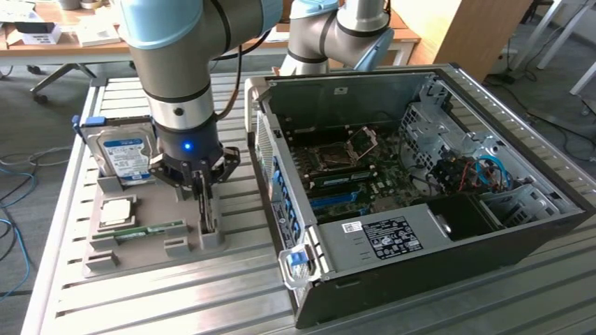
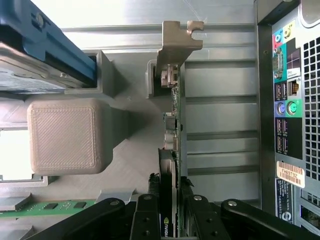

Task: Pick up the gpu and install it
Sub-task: 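Pick up the gpu and move the gpu toward the slot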

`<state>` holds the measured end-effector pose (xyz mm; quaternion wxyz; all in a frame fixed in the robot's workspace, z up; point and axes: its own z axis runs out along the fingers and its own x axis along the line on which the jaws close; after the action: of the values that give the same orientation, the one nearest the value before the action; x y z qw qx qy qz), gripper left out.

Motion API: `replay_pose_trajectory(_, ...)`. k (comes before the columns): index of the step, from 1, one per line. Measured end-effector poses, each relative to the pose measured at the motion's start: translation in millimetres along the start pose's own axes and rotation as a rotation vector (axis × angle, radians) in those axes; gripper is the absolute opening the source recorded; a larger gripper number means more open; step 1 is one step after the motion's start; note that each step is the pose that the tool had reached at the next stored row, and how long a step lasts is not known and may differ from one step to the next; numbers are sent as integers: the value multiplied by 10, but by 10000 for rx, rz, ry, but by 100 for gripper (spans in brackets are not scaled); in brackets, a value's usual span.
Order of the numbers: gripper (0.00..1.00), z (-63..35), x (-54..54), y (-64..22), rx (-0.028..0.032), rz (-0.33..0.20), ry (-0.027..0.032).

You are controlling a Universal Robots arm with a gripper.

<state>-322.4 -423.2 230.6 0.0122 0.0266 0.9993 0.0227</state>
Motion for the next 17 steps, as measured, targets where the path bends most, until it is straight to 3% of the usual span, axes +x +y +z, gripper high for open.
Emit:
replay_pose_trajectory(5, 27, 0, 0, 0, -1, -34, 1)
replay_pose_trajectory(9, 27, 1, 0, 0, -9, -394, 17)
replay_pose_trajectory(17, 27, -4, -1, 0, -13, -396, 15)
